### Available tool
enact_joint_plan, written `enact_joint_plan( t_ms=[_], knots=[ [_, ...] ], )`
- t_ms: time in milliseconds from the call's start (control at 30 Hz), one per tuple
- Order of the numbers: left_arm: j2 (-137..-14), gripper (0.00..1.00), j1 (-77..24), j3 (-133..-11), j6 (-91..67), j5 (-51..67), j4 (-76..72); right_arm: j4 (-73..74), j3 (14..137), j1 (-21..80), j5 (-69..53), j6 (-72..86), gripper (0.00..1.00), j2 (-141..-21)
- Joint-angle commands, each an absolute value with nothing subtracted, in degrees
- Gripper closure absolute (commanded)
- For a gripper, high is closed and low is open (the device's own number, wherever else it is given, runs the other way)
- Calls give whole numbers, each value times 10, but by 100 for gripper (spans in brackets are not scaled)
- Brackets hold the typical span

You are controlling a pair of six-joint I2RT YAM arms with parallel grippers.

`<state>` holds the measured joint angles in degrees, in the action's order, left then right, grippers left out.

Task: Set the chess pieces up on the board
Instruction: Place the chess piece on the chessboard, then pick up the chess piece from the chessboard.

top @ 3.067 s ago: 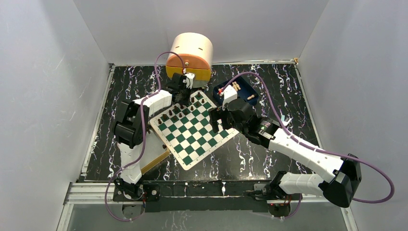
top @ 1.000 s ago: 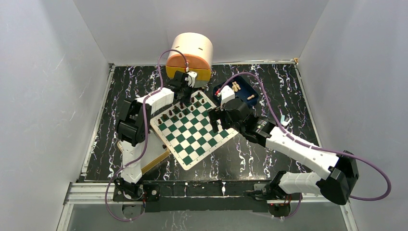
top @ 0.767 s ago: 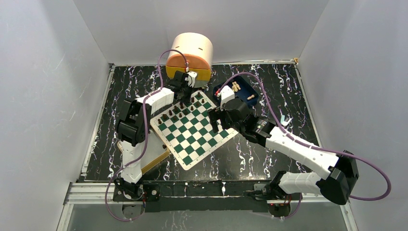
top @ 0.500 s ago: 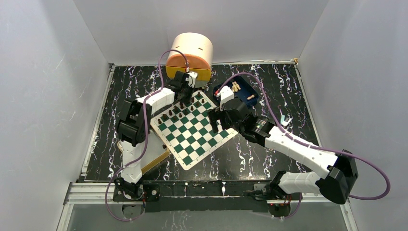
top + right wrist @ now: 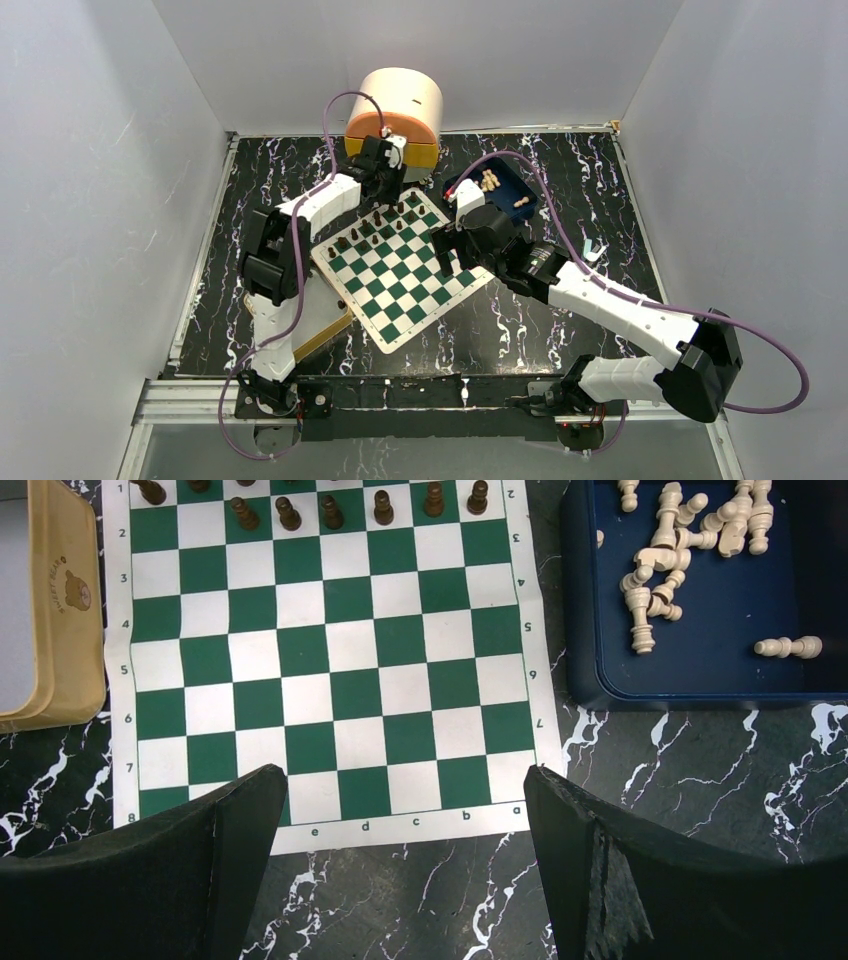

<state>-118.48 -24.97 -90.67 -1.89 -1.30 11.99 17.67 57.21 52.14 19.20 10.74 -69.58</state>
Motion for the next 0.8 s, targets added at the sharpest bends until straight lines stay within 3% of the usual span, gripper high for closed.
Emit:
enact_joint_plan(
  t_ms=[0, 300, 600, 767],
  knots=[
    [-1096, 63, -251, -929, -78, -81, 175, 144, 579, 519, 191, 113, 1, -690],
    [-925, 62, -242, -832, -202, -264, 271, 128, 566, 518, 182, 106, 1, -670],
    [-766, 63, -186, -663, -398, -268, 329, 119, 558, 516, 161, 111, 1, -667],
    [-708, 71, -135, -561, -466, -277, 320, 118, 558, 517, 158, 109, 1, -665]
  ],
)
